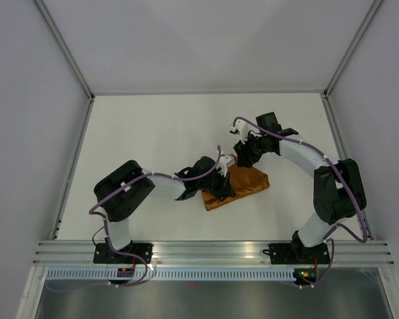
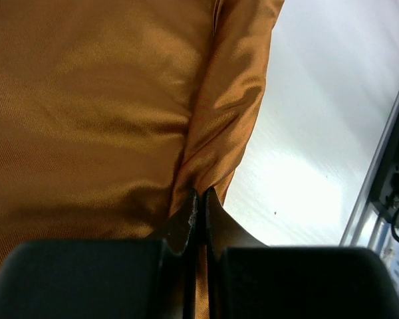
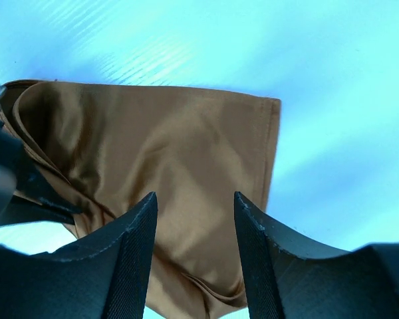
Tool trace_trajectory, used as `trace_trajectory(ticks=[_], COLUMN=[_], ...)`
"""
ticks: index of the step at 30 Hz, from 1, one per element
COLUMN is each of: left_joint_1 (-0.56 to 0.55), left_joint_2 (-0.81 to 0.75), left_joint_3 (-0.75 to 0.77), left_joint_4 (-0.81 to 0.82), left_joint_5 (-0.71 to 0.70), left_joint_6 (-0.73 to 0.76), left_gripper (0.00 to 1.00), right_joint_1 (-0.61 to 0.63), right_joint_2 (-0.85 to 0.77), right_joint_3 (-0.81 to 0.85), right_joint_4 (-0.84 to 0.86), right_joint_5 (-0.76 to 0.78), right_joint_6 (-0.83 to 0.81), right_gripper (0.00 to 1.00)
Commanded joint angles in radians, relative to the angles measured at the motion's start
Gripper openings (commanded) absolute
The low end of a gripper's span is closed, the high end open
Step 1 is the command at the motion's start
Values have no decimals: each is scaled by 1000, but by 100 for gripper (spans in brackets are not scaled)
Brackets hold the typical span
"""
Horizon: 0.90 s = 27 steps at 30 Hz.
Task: Fold the napkin, place the utensils inside, and roll it up
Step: Roll the napkin at the center of the board.
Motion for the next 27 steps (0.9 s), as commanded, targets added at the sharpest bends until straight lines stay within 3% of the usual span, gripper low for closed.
trace_trajectory(ticks=[1,5,11,16,18,22,27], left_joint_1=[41,55,106,150,161,176,179], left_joint_2=[91,114,160,194,210,218,234], left_joint_3=[-6,38,69,93,101,104,100], left_joint_4=[-381,-496,-573,-628,-656,-690,-711], left_joint_5=[53,71,166,252,275,288,312], left_joint_6=[-49,-59,-87,-93,-101,-124,-153], left_gripper=[2,2,2,2,2,2,2], right_joint_1=[-89,-169,-176,-165,-136,38,218], right_joint_2=[-45,-111,-326,-430,-491,-620,-710], right_joint_3=[32,34,-112,-242,-299,-516,-626], right_joint_4=[17,-9,-38,-130,-121,37,162], right_joint_5=[-52,-142,-194,-251,-209,-66,83], right_joint_6=[18,-42,-152,-378,-434,-443,-426], right_gripper=[56,56,58,58,58,60,63])
